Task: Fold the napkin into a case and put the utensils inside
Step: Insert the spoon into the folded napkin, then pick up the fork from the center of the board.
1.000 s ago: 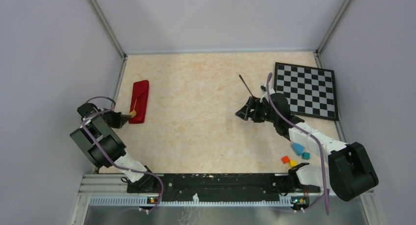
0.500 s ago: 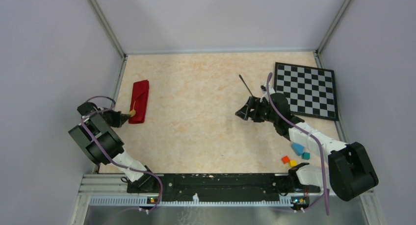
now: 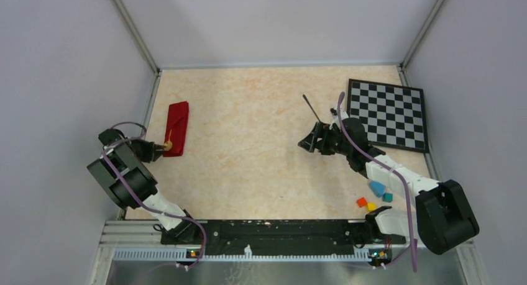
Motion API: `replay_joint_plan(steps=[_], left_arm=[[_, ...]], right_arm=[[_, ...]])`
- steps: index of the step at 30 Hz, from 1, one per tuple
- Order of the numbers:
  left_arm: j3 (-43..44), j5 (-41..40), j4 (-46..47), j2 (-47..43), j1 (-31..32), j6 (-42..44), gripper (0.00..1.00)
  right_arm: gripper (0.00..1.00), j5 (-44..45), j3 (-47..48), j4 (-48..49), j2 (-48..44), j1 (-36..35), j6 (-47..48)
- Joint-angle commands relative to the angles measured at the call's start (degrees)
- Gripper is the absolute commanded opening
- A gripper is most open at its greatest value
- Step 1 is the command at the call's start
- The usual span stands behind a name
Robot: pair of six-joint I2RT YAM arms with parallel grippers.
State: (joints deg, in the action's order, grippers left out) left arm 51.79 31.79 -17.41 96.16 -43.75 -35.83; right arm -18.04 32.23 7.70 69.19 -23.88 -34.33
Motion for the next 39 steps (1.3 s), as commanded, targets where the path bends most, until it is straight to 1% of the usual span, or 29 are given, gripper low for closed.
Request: replay_joint_plan(steps=[1, 5, 7, 9, 11, 12, 13, 15, 18, 19, 22, 25, 28, 30, 32, 36, 38, 39], left_arm=[[2.60, -4.22, -0.19, -5.84, -0.12, 2.35, 0.34], [1.69, -8.77, -2.90, -12.61, 1.04, 3.79, 0.46], [-0.62, -10.28, -2.63, -17.00, 1.49, 3.64, 0.53], [-2.44, -11.24, -2.04, -21.34, 3.62, 3.53, 0.57], [-2.95, -13.65, -1.77, -25.47, 8.88, 4.84, 0.60], [-2.95, -14.19, -1.65, -26.54, 12.72, 5.78, 0.61], [-2.71, -13.87, -1.77, -27.11, 16.61, 6.61, 0.62], [-2.45, -10.63, -2.01, -27.20, 23.53, 8.43, 0.68], [-3.27, -3.34, -3.08, -27.55, 32.05, 10.70, 0.69], [-3.48, -1.74, -3.70, -28.05, 34.37, 11.72, 0.70], [-5.68, 2.48, -4.44, -31.35, 42.39, 13.27, 0.71], [-9.31, 7.08, -3.68, -35.09, 49.76, 12.57, 0.72], [-13.50, 8.76, -1.70, -38.56, 54.89, 8.83, 0.74], [-16.30, 8.90, 0.13, -40.59, 58.10, 6.21, 0.75], [-17.72, 8.05, 0.89, -41.69, 61.01, 4.65, 0.75], [-17.93, 6.51, 1.62, -41.51, 64.41, 3.35, 0.75], [-17.52, 6.41, 2.31, -40.57, 65.14, 2.94, 0.75], [-17.05, 6.37, 2.52, -39.97, 65.48, 2.80, 0.75]], right_arm=[[0.76, 1.01, -0.11, 1.85, 0.20, -0.27, 1.60], [0.77, 2.74, 1.12, -0.42, -0.16, -0.33, 3.19], [0.77, 2.84, 2.03, -2.18, -0.30, -0.27, 4.60], [0.77, 3.40, 4.37, -5.25, -0.18, -0.29, 6.69], [0.77, 5.58, 7.33, -9.63, 0.32, -0.29, 9.04], [0.77, 7.00, 9.32, -11.80, 0.93, -0.10, 10.55], [0.78, 8.21, 12.06, -14.54, 2.13, 0.19, 12.45], [0.79, 10.64, 18.72, -20.48, 6.62, 1.51, 15.18], [0.77, 11.25, 28.90, -27.87, 17.86, 4.22, 16.94], [0.75, 12.46, 32.46, -29.35, 21.15, 4.35, 18.44], [0.74, 15.45, 41.62, -31.72, 29.88, 4.45, 23.02], [0.71, 20.24, 53.82, -37.70, 39.62, 4.54, 27.63], [0.64, 24.90, 61.92, -42.29, 47.82, 4.57, 29.93], [0.63, 26.78, 64.67, -43.32, 51.52, 4.59, 30.97], [0.58, 26.95, 66.68, -44.14, 54.17, 4.62, 31.31], [0.53, 26.65, 66.80, -43.92, 56.73, 4.54, 31.22], [0.46, 25.91, 65.65, -43.20, 57.08, 4.26, 30.64], [0.40, 25.84, 65.00, -42.95, 57.13, 4.08, 30.12]])
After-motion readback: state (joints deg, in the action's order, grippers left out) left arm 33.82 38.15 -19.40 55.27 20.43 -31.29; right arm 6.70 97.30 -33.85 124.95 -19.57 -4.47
